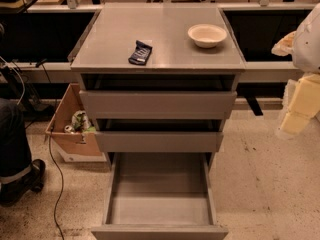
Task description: Close bottom drawer
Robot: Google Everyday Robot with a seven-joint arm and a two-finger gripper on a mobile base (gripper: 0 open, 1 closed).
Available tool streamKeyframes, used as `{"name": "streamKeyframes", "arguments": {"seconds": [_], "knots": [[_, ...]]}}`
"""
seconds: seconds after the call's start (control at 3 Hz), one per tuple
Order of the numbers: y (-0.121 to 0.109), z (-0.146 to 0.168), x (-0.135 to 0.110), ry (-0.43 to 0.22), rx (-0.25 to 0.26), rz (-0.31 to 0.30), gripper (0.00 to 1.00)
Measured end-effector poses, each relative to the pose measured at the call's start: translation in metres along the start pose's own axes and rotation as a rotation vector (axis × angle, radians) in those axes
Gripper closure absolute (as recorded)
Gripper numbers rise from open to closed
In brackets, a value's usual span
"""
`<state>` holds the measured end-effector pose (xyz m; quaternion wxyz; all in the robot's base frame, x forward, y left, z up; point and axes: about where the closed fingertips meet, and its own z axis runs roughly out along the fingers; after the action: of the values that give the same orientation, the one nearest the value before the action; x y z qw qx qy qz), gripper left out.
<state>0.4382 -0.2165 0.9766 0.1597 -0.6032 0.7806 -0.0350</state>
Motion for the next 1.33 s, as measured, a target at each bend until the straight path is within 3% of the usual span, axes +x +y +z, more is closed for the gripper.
{"name": "streamKeyframes", "arguments": {"seconds": [0.33,0.67,1.33], "knots": [[0.000,0.000,0.000,0.000,0.000,0.000,0.00],[0.001,0.026,0.000,-0.011,-0.005,-0.004,0.00],[0.009,0.171,0.006,-0.101,-0.077,-0.035,0.00]]}}
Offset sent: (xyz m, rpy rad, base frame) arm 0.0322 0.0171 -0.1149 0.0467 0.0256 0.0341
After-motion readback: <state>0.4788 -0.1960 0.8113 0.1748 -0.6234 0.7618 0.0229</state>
